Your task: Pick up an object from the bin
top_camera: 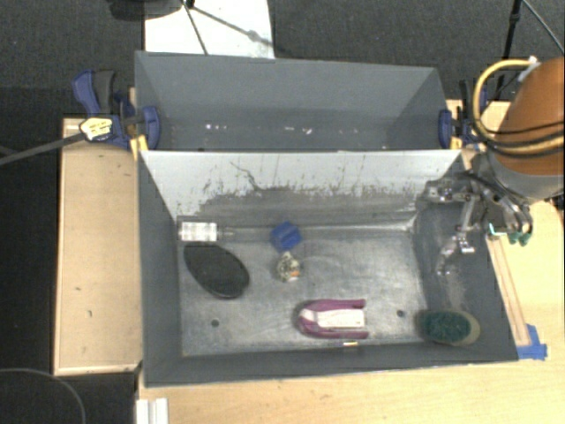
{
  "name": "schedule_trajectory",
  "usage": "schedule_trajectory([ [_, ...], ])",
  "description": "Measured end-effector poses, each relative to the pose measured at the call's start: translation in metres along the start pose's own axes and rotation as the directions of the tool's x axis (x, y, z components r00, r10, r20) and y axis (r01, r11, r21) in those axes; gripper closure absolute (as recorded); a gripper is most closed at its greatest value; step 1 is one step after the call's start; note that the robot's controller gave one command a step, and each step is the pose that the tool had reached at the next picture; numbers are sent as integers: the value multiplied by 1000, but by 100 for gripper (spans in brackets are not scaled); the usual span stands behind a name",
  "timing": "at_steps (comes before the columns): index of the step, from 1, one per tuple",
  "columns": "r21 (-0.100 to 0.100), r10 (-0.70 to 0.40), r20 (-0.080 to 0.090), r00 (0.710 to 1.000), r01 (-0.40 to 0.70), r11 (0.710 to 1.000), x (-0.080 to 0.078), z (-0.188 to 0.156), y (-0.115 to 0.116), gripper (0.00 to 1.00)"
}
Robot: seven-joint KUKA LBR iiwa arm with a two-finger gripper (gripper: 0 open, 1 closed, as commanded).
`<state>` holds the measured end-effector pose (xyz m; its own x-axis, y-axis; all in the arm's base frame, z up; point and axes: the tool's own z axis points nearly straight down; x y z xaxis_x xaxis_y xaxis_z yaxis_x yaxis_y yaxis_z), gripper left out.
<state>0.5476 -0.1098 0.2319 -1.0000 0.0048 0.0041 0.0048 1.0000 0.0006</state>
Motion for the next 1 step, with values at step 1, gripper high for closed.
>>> schedule_trajectory([
  [1, 1, -87, 15, 996, 87, 996, 30, 144, 97, 0],
])
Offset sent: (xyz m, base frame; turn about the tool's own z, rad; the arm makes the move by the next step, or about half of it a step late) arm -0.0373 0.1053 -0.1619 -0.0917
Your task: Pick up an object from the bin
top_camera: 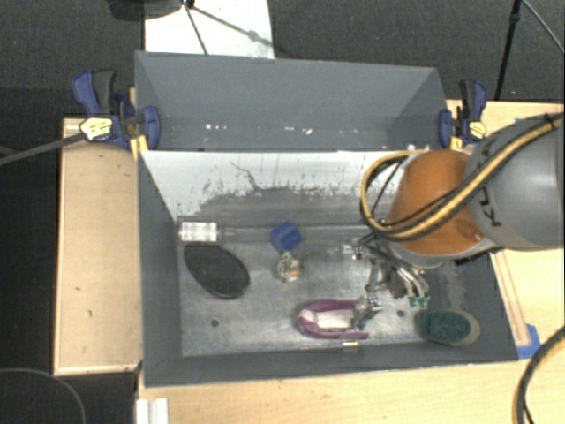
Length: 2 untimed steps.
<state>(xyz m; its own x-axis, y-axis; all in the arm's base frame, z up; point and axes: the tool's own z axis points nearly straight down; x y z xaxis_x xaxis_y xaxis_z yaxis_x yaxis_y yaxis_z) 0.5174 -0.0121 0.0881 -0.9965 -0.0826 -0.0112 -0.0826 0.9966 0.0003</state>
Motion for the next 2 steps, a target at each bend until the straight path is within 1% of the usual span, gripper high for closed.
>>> schedule_trajectory([
  [1, -4, -54, -6, 999, 54, 999, 27, -14, 73, 0],
  [2, 2, 171, -8, 985, -171, 985, 38, -15, 24, 0],
])
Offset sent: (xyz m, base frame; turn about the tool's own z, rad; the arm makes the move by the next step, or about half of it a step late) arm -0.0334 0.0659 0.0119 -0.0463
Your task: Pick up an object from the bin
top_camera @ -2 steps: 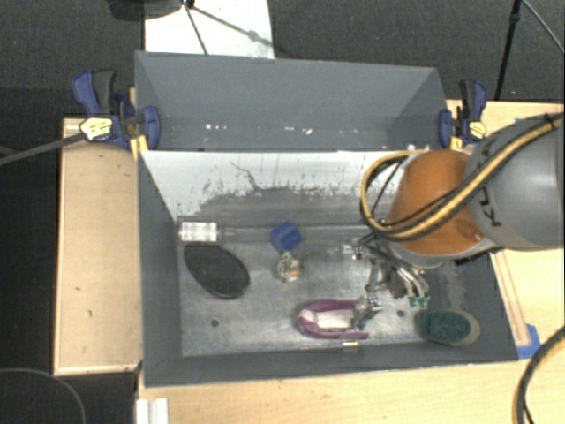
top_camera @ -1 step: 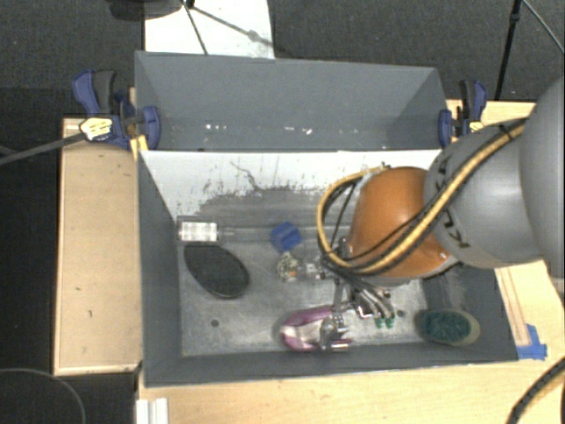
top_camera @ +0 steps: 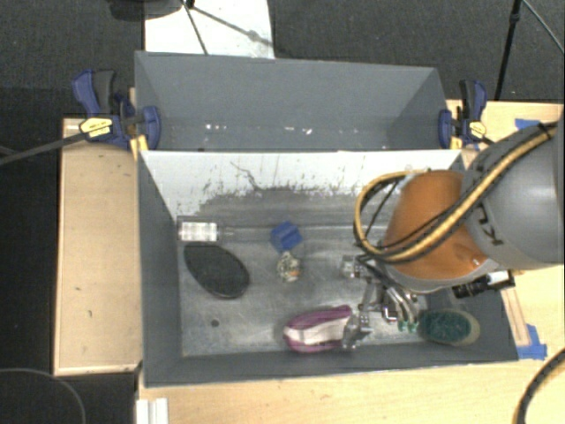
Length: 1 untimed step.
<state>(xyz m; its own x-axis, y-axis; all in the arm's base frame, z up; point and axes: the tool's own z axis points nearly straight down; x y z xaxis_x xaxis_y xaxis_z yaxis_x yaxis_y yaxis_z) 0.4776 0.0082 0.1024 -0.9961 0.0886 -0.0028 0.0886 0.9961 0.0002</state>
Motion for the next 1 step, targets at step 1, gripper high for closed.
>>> schedule_trajectory([
  [1, 12, 275, -23, 961, -275, 961, -13, 28, 22, 0],
])
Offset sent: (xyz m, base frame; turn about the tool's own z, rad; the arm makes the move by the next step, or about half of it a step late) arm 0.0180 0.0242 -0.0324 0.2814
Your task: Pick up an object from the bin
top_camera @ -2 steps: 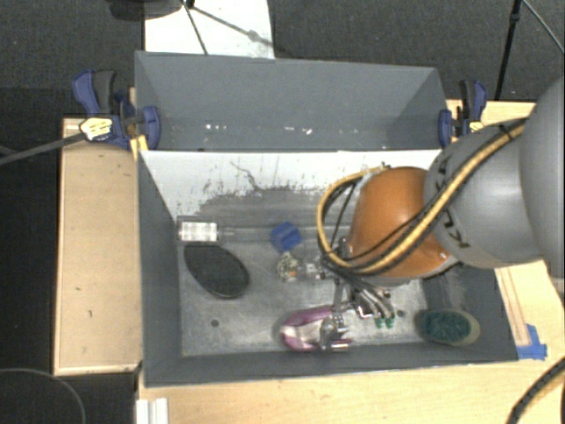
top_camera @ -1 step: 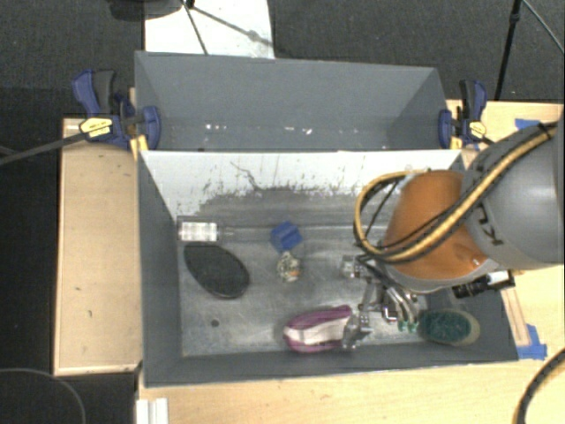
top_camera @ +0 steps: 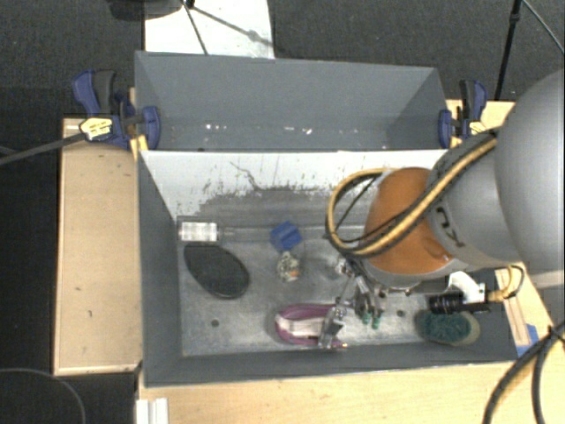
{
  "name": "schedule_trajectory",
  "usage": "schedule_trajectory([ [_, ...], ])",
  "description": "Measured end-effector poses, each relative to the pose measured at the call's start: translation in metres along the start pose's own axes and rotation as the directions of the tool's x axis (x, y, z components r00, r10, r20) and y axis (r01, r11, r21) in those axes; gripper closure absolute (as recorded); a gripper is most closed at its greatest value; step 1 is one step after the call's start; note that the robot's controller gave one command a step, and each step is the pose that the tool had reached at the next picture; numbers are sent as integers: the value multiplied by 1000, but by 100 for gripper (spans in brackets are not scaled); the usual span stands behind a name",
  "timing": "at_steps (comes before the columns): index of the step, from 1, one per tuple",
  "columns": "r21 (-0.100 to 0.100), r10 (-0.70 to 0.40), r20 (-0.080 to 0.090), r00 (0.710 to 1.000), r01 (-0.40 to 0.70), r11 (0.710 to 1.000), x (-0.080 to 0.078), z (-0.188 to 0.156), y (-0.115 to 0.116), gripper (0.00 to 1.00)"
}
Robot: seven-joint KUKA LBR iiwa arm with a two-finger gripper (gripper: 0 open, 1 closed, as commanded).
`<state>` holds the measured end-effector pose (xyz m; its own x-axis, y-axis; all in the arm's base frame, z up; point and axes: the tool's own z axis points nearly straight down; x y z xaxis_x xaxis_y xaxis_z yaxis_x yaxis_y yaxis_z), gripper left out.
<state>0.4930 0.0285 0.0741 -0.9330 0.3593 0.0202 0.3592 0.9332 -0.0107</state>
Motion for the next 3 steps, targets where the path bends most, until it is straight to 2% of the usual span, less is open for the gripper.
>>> schedule_trajectory([
  [1, -9, 412, -5, 911, -412, 911, -18, -1, 3, 0],
  [2, -15, 405, -6, 914, -405, 914, -18, -2, 6, 100],
  [3, -23, 401, 19, 916, -400, 916, -18, -108, 6, 100],
])
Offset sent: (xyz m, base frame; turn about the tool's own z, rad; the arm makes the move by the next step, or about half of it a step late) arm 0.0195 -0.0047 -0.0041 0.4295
